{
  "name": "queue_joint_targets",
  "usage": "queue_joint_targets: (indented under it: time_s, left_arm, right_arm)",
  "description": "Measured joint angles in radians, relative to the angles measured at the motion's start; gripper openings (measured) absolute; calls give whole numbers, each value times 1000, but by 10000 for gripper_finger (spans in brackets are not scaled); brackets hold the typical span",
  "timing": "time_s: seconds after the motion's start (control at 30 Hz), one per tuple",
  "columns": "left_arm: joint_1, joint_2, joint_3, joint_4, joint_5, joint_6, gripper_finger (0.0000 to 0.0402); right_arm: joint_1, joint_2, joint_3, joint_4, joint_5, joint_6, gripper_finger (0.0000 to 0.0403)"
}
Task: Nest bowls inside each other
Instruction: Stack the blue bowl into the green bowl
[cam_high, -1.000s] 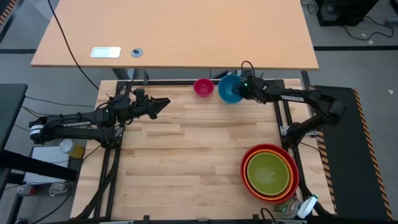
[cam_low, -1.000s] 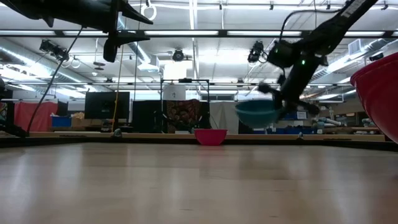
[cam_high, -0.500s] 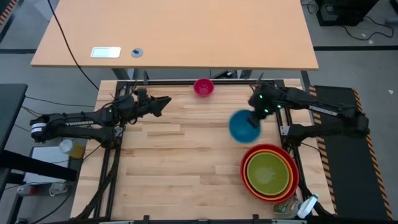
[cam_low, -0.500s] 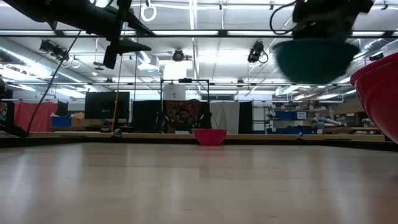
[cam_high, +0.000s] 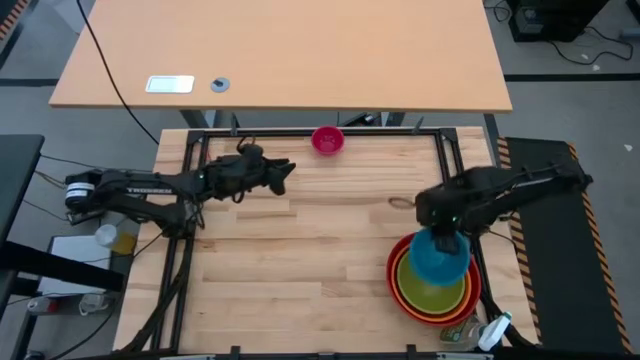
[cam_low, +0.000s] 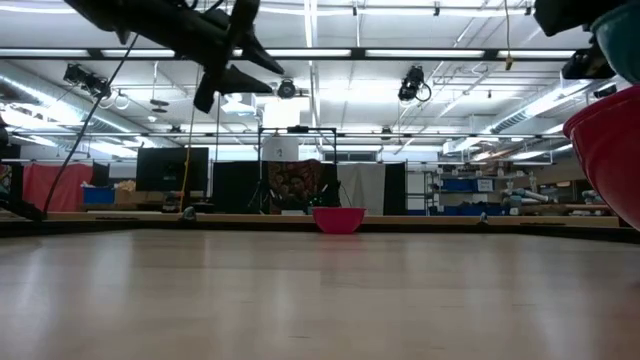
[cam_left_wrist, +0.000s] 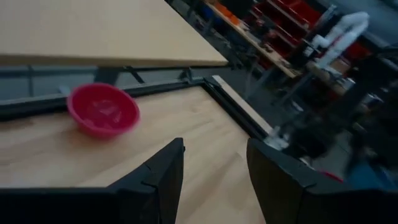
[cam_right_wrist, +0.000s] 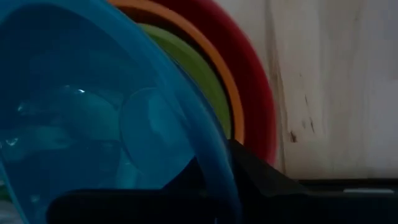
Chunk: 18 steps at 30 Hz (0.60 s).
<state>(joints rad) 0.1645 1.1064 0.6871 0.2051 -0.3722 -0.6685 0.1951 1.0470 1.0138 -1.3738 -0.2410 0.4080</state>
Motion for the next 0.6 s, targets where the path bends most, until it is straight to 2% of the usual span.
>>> queue_joint_targets:
  time_s: [0.17,0.37,0.47,0.6]
  left_arm:
    - [2,61,35,0,-55,-32,179]
    - [2,73,41,-3,-62,-44,179]
    - [0,73,41,-2,-62,-43,179]
    - [0,73,41,-2,-62,-43,179]
  right_arm:
    - [125,73,-52,35,62,86,34]
    - [214,141,-94,78,99,222,38]
    - [244,154,-110,157,94,255,59]
    - [273,178,-122,208,84,302,114]
